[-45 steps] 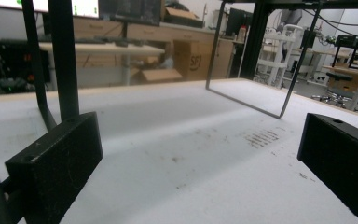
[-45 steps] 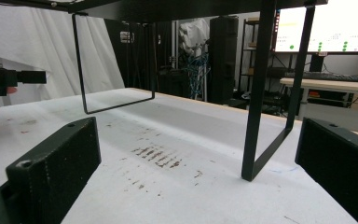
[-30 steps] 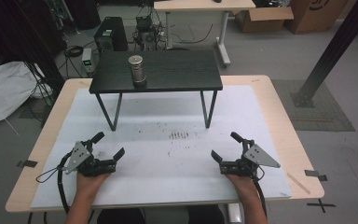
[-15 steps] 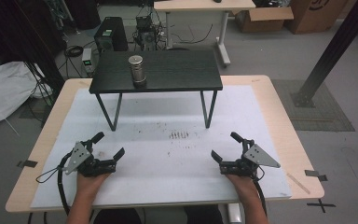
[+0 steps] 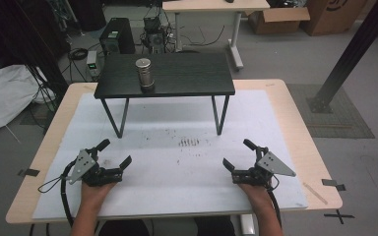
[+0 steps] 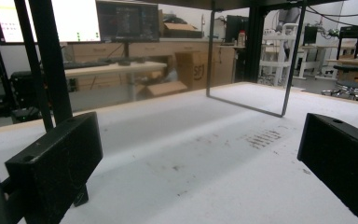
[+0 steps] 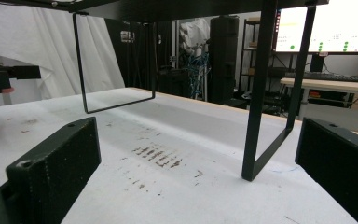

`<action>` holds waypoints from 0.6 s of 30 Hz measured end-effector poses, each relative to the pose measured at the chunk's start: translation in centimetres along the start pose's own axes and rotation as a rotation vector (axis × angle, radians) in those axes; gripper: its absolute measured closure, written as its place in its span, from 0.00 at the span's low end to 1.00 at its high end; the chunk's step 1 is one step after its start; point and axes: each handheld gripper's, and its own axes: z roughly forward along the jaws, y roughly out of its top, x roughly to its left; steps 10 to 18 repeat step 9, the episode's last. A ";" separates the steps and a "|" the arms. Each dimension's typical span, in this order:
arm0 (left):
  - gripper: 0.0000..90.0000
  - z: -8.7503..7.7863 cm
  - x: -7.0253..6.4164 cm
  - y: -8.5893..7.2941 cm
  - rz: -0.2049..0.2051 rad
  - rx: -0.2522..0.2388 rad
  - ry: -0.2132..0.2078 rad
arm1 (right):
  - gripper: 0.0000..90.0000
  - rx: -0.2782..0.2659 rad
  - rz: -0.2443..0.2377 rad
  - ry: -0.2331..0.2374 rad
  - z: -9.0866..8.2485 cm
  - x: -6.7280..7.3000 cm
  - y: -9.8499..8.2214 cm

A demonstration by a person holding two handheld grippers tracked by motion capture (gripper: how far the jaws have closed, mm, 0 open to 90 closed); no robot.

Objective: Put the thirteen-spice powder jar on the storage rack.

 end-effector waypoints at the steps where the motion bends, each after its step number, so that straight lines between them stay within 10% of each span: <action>1: 0.00 0.0 0.0 0.0 0.000 0.000 0.000 | 0.00 0.000 -0.001 0.000 0.0 0.0 0.0; 18: 0.00 0.0 0.0 0.0 -0.002 -0.001 0.000 | 0.00 -0.001 0.000 -0.001 0.0 0.0 0.0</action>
